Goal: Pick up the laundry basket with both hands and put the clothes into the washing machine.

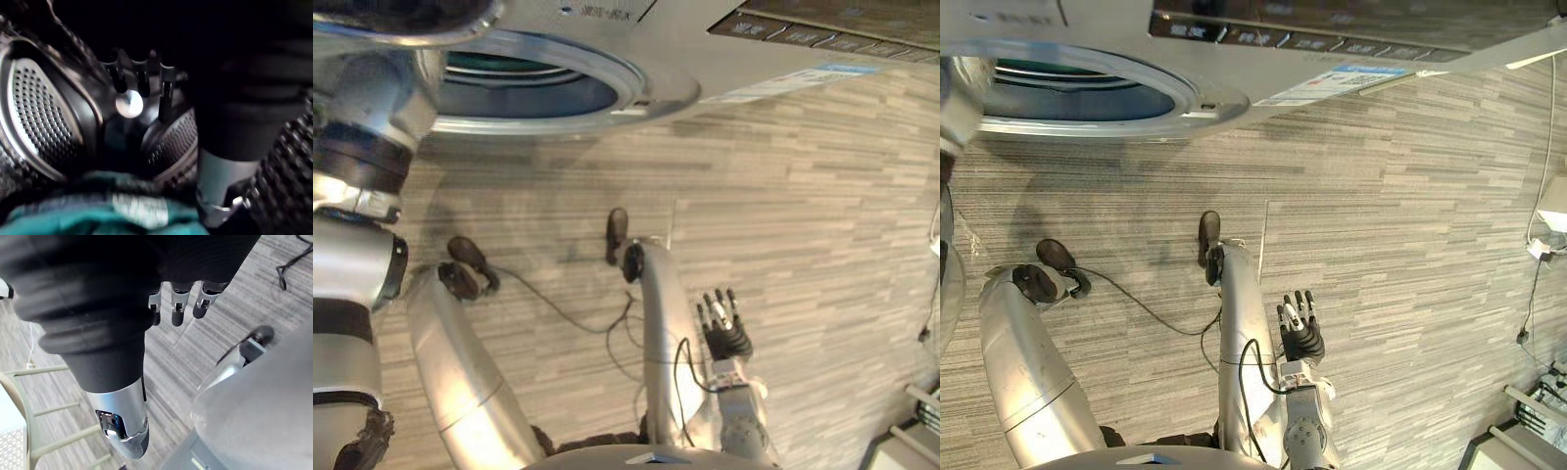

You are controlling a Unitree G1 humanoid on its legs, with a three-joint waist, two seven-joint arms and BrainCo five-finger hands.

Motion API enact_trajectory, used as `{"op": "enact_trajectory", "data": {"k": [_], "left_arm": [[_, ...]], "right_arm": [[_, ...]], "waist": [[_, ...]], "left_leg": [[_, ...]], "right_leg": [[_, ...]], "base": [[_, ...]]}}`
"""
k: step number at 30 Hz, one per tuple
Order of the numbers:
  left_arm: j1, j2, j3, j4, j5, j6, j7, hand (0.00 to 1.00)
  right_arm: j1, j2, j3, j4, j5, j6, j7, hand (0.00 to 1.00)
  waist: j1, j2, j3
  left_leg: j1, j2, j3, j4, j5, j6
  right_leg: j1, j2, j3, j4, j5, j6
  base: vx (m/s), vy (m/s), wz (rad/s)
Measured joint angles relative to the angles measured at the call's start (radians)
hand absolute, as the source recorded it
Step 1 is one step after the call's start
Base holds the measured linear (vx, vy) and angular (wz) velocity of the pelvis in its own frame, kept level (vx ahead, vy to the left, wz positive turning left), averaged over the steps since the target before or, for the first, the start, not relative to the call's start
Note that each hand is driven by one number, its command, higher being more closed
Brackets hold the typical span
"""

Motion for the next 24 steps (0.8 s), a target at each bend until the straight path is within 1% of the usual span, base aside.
{"op": "enact_trajectory", "data": {"k": [1,2,3,4,5,6,7,8,9,10,11,12,13,14,15,16,17,18,20,21,22,23,24], "left_arm": [[0.023,-0.005,0.015,0.003,-0.009,-0.009,-0.012,0.00],[0.060,-0.047,0.121,0.040,-0.058,-0.026,-0.038,0.00],[0.068,-0.077,0.199,0.079,-0.131,-0.017,-0.042,0.00],[0.069,-0.107,0.302,0.128,-0.237,0.006,-0.043,0.00],[0.068,-0.125,0.412,0.193,-0.375,0.038,-0.044,0.00],[0.072,-0.133,0.461,0.226,-0.604,0.031,-0.051,0.00],[0.073,-0.147,0.476,0.225,-0.708,0.031,-0.056,0.00],[0.104,-0.198,0.523,0.210,-0.936,0.017,-0.025,0.00],[0.131,-0.217,0.546,0.192,-0.994,0.012,-0.017,0.00],[0.189,-0.243,0.573,0.131,-1.061,0.001,-0.007,0.00],[0.300,-0.286,0.585,0.010,-1.108,-0.023,0.015,0.00],[0.435,-0.337,0.584,-0.122,-1.110,-0.046,0.039,0.00],[0.507,-0.368,0.583,-0.187,-1.106,-0.058,0.053,0.00],[0.657,-0.439,0.581,-0.307,-1.090,-0.082,0.074,0.00],[0.802,-0.519,0.581,-0.387,-1.073,-0.103,0.094,0.00],[0.940,-0.595,0.574,-0.445,-1.070,-0.116,0.098,0.00],[0.975,-0.613,0.571,-0.455,-1.072,-0.119,0.098,0.00],[1.084,-0.669,0.549,-0.472,-1.072,-0.130,0.099,0.00],[1.243,-0.707,0.470,-0.475,-1.071,-0.143,0.074,0.00],[1.275,-0.710,0.448,-0.470,-1.070,-0.146,0.063,0.00],[1.325,-0.717,0.410,-0.437,-1.067,-0.152,0.028,0.00],[1.348,-0.721,0.394,-0.398,-1.065,-0.152,-0.007,0.00],[1.370,-0.729,0.376,-0.332,-1.053,-0.145,-0.045,0.00]], "right_arm": [[0.000,-0.001,0.002,-0.001,0.000,0.000,0.000,0.00],[0.000,-0.004,0.004,-0.005,0.000,-0.001,0.000,0.00],[0.000,-0.004,0.004,-0.008,0.000,-0.001,0.000,0.00],[0.000,-0.003,0.005,-0.011,0.000,0.001,-0.002,0.00],[0.003,0.004,0.005,-0.019,0.000,0.002,-0.004,0.00],[0.013,0.005,0.007,-0.029,0.000,0.007,-0.009,0.00],[0.018,0.005,0.008,-0.030,0.000,0.011,-0.012,0.00],[0.030,0.005,0.017,-0.031,-0.001,0.022,-0.025,0.00],[0.032,0.005,0.024,-0.031,-0.001,0.023,-0.031,0.00],[0.032,0.007,0.031,-0.033,-0.001,0.024,-0.035,0.00],[0.033,0.010,0.037,-0.032,-0.001,0.023,-0.037,0.00],[0.035,0.010,0.046,-0.032,-0.002,0.022,-0.037,0.00],[0.036,0.011,0.049,-0.032,-0.004,0.022,-0.037,0.00],[0.041,0.010,0.046,-0.032,-0.004,0.020,-0.038,0.00],[0.047,0.009,0.043,-0.031,-0.007,0.009,-0.042,0.00],[0.048,0.010,0.035,-0.028,-0.016,-0.004,-0.056,0.00],[0.048,0.009,0.029,-0.027,-0.017,-0.005,-0.058,0.00],[0.047,0.001,0.017,-0.014,-0.020,-0.009,-0.070,0.00],[0.044,-0.013,-0.002,0.045,-0.022,-0.025,-0.080,0.00],[0.041,-0.015,-0.007,0.064,-0.022,-0.024,-0.083,0.00],[0.039,-0.021,-0.018,0.107,-0.022,-0.024,-0.095,0.00],[0.038,-0.025,-0.026,0.142,-0.024,-0.024,-0.106,0.00],[0.037,-0.033,-0.035,0.190,-0.036,-0.020,-0.118,0.00]], "waist": [[0.002,0.000,-0.004],[0.010,0.000,-0.004],[0.012,0.000,-0.004],[0.012,0.000,-0.004],[0.010,0.000,-0.004],[0.012,0.000,-0.004],[0.016,0.001,-0.009],[0.019,0.001,-0.038],[0.020,0.003,-0.050],[0.016,0.005,-0.051],[0.016,0.009,-0.052],[0.018,0.017,-0.054],[0.019,0.019,-0.054],[0.026,0.028,-0.055],[0.041,0.045,-0.057],[0.058,0.060,-0.061],[0.063,0.065,-0.062],[0.083,0.084,-0.065],[0.105,0.116,-0.080],[0.108,0.120,-0.079],[0.111,0.133,-0.086],[0.112,0.142,-0.091],[0.117,0.142,-0.091]], "left_leg": [[0.001,0.000,0.001,-0.002,0.001,-0.001],[0.007,0.000,0.004,-0.006,0.004,-0.003],[0.009,0.000,0.003,-0.009,0.007,-0.004],[0.013,0.000,0.002,-0.013,0.011,-0.006],[0.025,-0.001,0.003,-0.023,0.016,-0.010],[0.043,-0.001,0.007,-0.035,0.021,-0.016],[0.050,-0.002,0.008,-0.042,0.024,-0.018],[0.061,-0.002,0.010,-0.060,0.033,-0.026],[0.065,-0.002,0.009,-0.066,0.036,-0.029],[0.085,-0.002,0.009,-0.077,0.040,-0.033],[0.120,-0.003,0.009,-0.095,0.044,-0.041],[0.159,-0.012,0.008,-0.124,0.054,-0.052],[0.180,-0.018,0.010,-0.141,0.060,-0.056],[0.228,-0.033,0.014,-0.172,0.069,-0.063],[0.273,-0.046,0.013,-0.202,0.077,-0.071],[0.326,-0.059,0.017,-0.233,0.084,-0.082],[0.341,-0.064,0.018,-0.240,0.086,-0.083],[0.397,-0.079,0.019,-0.271,0.093,-0.090],[0.503,-0.104,0.017,-0.329,0.106,-0.104],[0.539,-0.109,0.020,-0.349,0.110,-0.107],[0.608,-0.119,0.022,-0.391,0.126,-0.115],[0.658,-0.125,0.025,-0.425,0.134,-0.116],[0.743,-0.137,0.042,-0.479,0.149,-0.116]], "right_leg": [[0.000,0.000,-0.001,0.000,0.000,-0.001],[0.004,0.000,-0.002,0.002,-0.002,-0.003],[0.006,0.000,-0.004,0.002,-0.003,-0.005],[0.009,0.000,-0.007,0.003,-0.005,-0.007],[0.018,-0.001,-0.009,0.003,-0.007,-0.012],[0.029,-0.001,-0.010,0.002,-0.010,-0.018],[0.033,-0.001,-0.011,0.000,-0.012,-0.020],[0.036,-0.003,-0.015,-0.003,-0.014,-0.026],[0.040,-0.003,-0.018,-0.005,-0.016,-0.028],[0.060,-0.003,-0.023,-0.009,-0.019,-0.033],[0.091,-0.003,-0.031,-0.016,-0.025,-0.041],[0.128,-0.008,-0.041,-0.027,-0.032,-0.048],[0.146,-0.014,-0.045,-0.031,-0.038,-0.052],[0.186,-0.028,-0.053,-0.032,-0.055,-0.056],[0.226,-0.041,-0.066,-0.032,-0.072,-0.063],[0.270,-0.053,-0.071,-0.031,-0.090,-0.068],[0.281,-0.056,-0.073,-0.031,-0.095,-0.068],[0.332,-0.068,-0.081,-0.032,-0.111,-0.072],[0.433,-0.089,-0.100,-0.044,-0.140,-0.077],[0.466,-0.092,-0.105,-0.051,-0.145,-0.077],[0.534,-0.097,-0.118,-0.075,-0.149,-0.079],[0.582,-0.102,-0.127,-0.099,-0.150,-0.079],[0.652,-0.107,-0.129,-0.129,-0.149,-0.079]], "base": [[-0.03,0.010,0.03],[-0.03,0.002,0.04],[-0.03,-0.004,0.07],[-0.04,-0.027,0.09],[-0.04,-0.045,0.12],[-0.03,-0.042,0.12],[-0.01,-0.050,0.10],[0.00,-0.037,0.06],[0.01,-0.052,0.08],[0.03,-0.043,0.11],[0.04,-0.063,0.24],[0.04,-0.068,0.30],[0.05,-0.098,0.50],[0.06,-0.129,0.60],[0.08,-0.170,0.71],[0.07,-0.151,0.51],[0.08,-0.156,0.49],[0.07,-0.127,0.47],[0.08,-0.157,0.55],[0.08,-0.147,0.44],[0.09,-0.117,0.33],[0.09,-0.085,0.32],[0.11,-0.085,0.24]]}}
